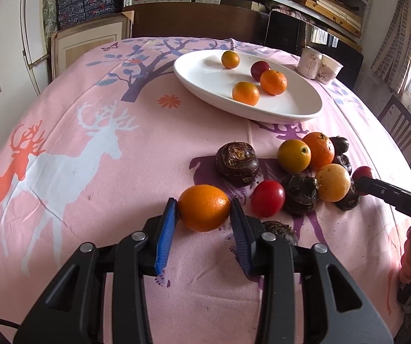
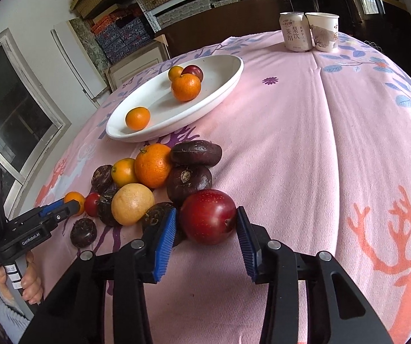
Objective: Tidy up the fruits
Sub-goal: 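Place the orange and red plum on the white plate, opening both grippers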
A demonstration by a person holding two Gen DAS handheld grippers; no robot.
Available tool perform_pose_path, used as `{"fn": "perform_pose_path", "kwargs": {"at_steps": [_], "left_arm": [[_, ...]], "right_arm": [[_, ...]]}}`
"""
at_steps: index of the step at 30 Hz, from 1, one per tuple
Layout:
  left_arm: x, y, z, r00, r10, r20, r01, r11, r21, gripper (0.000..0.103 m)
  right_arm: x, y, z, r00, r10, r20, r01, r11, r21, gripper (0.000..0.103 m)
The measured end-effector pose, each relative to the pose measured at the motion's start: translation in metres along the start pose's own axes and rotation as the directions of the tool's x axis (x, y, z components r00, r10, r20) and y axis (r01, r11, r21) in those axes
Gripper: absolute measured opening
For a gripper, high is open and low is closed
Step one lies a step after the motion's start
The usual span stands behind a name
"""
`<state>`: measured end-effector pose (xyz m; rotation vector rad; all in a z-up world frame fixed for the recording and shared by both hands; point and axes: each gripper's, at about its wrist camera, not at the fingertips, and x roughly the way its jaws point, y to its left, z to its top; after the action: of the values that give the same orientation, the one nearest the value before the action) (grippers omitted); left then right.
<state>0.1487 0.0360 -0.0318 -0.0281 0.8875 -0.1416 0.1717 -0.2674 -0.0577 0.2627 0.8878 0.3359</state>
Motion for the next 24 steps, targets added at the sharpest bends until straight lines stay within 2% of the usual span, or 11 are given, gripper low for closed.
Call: {"fn": "perform_pose_path", "kwargs": {"at_steps": [5, 10, 17, 21, 24], "left_arm": [[0.0, 0.002, 0.001, 1.0, -0.016, 0.002, 0.016, 1.0, -0.02, 0.037], [-0.009, 0.002, 0.013, 0.998, -0.012, 0.058, 0.014, 1.0, -0.024, 0.037], [-0.014, -0.018, 0.088, 0.991, 0.027, 0.135, -0.03, 0.999, 0.021, 0.037], [0.006, -0.029, 0.121, 0.989, 0.027, 0.146, -0.029, 1.0, 0.012, 0.037], [0.032, -0.032, 0.137, 0.992, 0.03, 0.124, -0.031, 1.0, 0.003, 0.037]], "right_arm": [[-0.003, -0.001, 0.001, 1.0, 0.003, 0.014, -0.003, 1.0, 0.005, 0.039], [-0.019, -0.003, 0.007, 0.995, -0.005, 0.101, 0.003, 1.0, 0.018, 0.039], [-0.026, 0.007, 0.061, 0.988, 0.024, 0.153, -0.03, 0.999, 0.034, 0.039], [-0.003, 0.027, 0.088, 0.99, 0.021, 0.141, -0.02, 1.0, -0.008, 0.039], [0.022, 0.038, 0.102, 0.993, 0.017, 0.117, -0.013, 0.999, -0.034, 0.039]]}}
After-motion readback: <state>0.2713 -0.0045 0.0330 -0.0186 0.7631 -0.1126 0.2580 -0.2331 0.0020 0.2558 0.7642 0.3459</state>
